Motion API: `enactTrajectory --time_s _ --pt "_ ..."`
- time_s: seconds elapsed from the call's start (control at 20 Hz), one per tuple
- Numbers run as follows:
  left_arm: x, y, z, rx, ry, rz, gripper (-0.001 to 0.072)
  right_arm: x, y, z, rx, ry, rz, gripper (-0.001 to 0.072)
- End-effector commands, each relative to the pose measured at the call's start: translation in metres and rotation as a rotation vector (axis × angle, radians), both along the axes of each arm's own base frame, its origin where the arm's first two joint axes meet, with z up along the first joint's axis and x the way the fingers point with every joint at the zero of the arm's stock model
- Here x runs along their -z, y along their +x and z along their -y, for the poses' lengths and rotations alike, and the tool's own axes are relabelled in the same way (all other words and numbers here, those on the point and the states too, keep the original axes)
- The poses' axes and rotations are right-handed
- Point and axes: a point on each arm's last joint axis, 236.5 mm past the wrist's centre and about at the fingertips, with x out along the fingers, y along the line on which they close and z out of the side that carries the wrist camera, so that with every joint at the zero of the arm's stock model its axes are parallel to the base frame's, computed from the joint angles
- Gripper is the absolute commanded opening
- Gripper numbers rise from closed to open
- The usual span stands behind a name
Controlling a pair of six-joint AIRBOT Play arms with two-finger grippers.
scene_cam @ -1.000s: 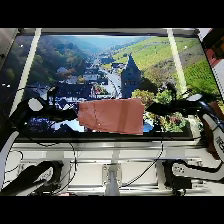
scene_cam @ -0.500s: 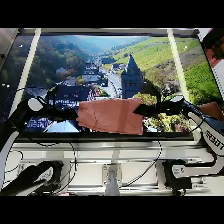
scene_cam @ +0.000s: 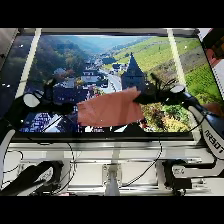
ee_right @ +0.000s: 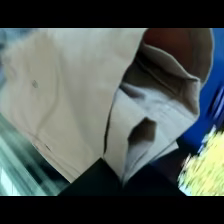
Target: Fold the clothes and pants, and hang the long-sleeved shirts on hangers.
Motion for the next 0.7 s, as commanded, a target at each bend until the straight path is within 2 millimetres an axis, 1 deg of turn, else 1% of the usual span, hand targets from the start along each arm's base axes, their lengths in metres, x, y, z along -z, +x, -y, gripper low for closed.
enactTrajectory --time_s 0.0,0.05,0.1,0.15,0.2,0.3,0.35,0.4,0.45,0.55,0.6,0.65 --pt "-0.068 0.04 -0.005 0.067 0.058 0.223 0.0012 -0.087 0.053 0.044 0.131 0.011 0.19 0.0008" --pt "-0.094 0.05 -0.007 0.066 0.069 0.29 0.0012 -0.113 0.065 0.069 0.19 -0.002 0.242 0.0008" --pt "-0.125 0.058 -0.008 0.064 0.075 0.365 0.0012 -0.134 0.074 0.097 0.256 -0.021 0.276 0.0008" --pt "-0.155 0.062 -0.009 0.062 0.081 0.44 0.0013 -0.154 0.079 0.131 0.34 -0.047 0.296 0.0008" --pt "-0.182 0.063 -0.011 0.058 0.091 0.506 0.0012 -0.169 0.08 0.166 0.425 -0.078 0.306 0.0008" --pt "-0.23 0.059 -0.02 0.045 0.135 0.632 0.0013 -0.196 0.069 0.241 0.617 -0.146 0.315 0.0007" --pt "-0.249 0.055 -0.026 0.035 0.164 0.688 0.0013 -0.207 0.058 0.279 0.723 -0.175 0.311 0.0008" --pt "-0.265 0.049 -0.034 0.021 0.197 0.745 0.0013 -0.215 0.043 0.314 0.823 -0.197 0.302 0.0008" --pt "-0.278 0.042 -0.041 0.012 0.231 0.785 0.0012 -0.22 0.026 0.347 0.927 -0.214 0.286 0.0007" --pt "-0.301 0.023 -0.053 -0.005 0.294 0.857 0.0012 -0.229 -0.019 0.414 1.158 -0.24 0.245 0.0008" --pt "-0.313 0.013 -0.058 -0.014 0.317 0.893 0.0013 -0.232 -0.041 0.439 1.259 -0.232 0.224 0.0008" --pt "-0.325 0.002 -0.065 -0.026 0.348 0.929 0.0013 -0.234 -0.065 0.459 1.342 -0.225 0.2 0.0008"
